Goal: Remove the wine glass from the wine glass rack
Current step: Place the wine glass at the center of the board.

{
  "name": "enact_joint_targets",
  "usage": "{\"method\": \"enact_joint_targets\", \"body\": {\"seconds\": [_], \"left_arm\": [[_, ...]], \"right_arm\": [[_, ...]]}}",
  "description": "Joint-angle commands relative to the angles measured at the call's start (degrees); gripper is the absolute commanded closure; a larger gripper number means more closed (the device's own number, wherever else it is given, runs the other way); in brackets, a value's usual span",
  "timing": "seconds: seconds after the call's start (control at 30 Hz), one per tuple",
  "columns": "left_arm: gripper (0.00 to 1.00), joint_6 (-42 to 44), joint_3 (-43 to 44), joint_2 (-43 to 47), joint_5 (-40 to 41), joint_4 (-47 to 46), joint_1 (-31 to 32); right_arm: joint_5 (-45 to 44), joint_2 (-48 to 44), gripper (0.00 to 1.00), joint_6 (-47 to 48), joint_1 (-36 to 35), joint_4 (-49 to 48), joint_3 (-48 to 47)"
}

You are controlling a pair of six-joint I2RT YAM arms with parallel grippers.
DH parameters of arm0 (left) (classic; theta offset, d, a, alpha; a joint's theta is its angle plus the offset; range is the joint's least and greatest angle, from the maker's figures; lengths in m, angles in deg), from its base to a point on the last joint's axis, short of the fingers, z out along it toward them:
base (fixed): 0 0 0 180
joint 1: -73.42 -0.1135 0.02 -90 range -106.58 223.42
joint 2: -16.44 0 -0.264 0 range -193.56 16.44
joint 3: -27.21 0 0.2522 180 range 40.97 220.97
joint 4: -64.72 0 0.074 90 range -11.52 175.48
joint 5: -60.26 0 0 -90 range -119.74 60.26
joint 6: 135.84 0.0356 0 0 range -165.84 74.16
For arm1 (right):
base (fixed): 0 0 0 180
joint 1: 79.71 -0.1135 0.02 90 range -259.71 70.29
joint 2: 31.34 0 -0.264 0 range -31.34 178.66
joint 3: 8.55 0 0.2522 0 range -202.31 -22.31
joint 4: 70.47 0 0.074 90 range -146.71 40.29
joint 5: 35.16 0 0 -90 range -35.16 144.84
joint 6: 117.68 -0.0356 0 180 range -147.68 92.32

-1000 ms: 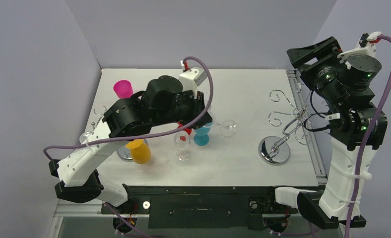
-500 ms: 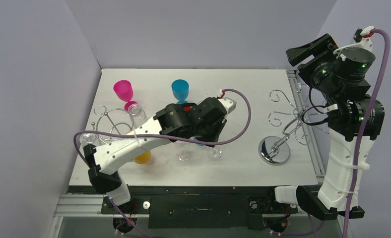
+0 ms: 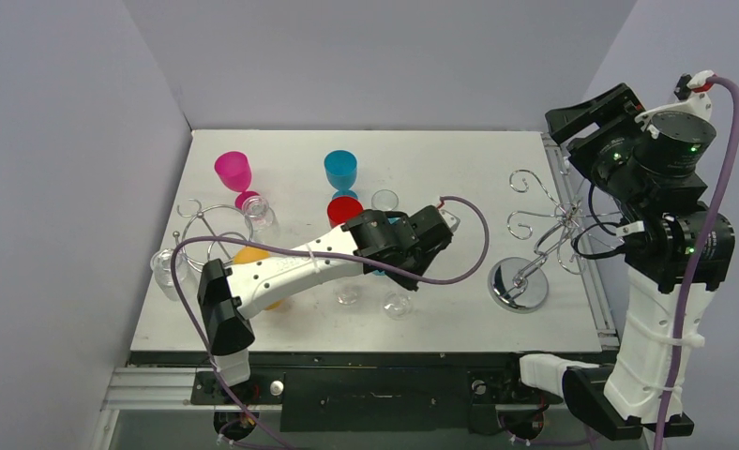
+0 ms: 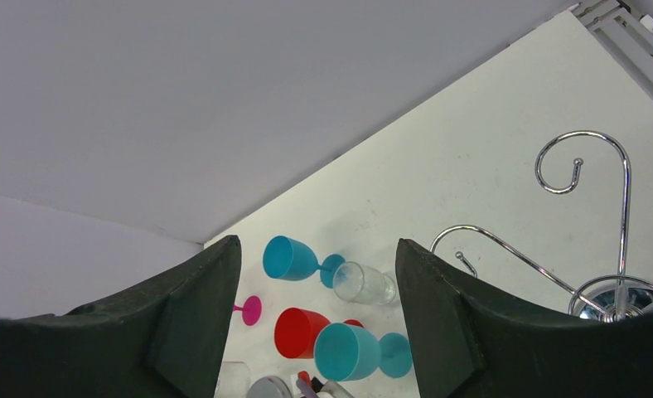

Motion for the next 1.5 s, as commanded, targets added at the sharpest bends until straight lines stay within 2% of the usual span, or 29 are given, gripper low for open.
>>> {"method": "enact_joint_targets", "body": {"seconds": [0.0, 0.4, 0.5, 0.77, 1.13, 1.47], "left_arm": [[1.0, 0.64, 0.96, -0.67, 0.81, -4.8, -0.6], [1.0, 0.48, 0.81, -2.44, 0.86, -6.17, -1.16], [0.94, 0.55, 0.98, -2.44, 1.11, -5.99, -1.21], [0.87, 0.84, 1.5, -2.63, 1.26, -5.77, -1.21], [0.64, 1.04, 4.41, -1.7, 1.63, -4.64, -1.07], [0.56, 0.67, 6.47, 0.79, 0.18, -3.78, -0.88]], "right_arm": [[-0.95, -1.3, 0.36, 1.17, 0.08, -1.29, 1.26], [0.26, -2.84, 0.36, 0.94, 0.08, -2.04, 3.48], [0.31, -3.14, 0.36, 0.84, 0.08, -2.03, 3.8], [0.46, -4.17, 0.36, 0.81, 0.08, -2.23, 4.76], [0.39, -4.97, 0.36, 0.96, 0.08, -1.98, 5.14], [0.72, -5.93, 0.36, 0.79, 0.08, -2.67, 6.85]]}}
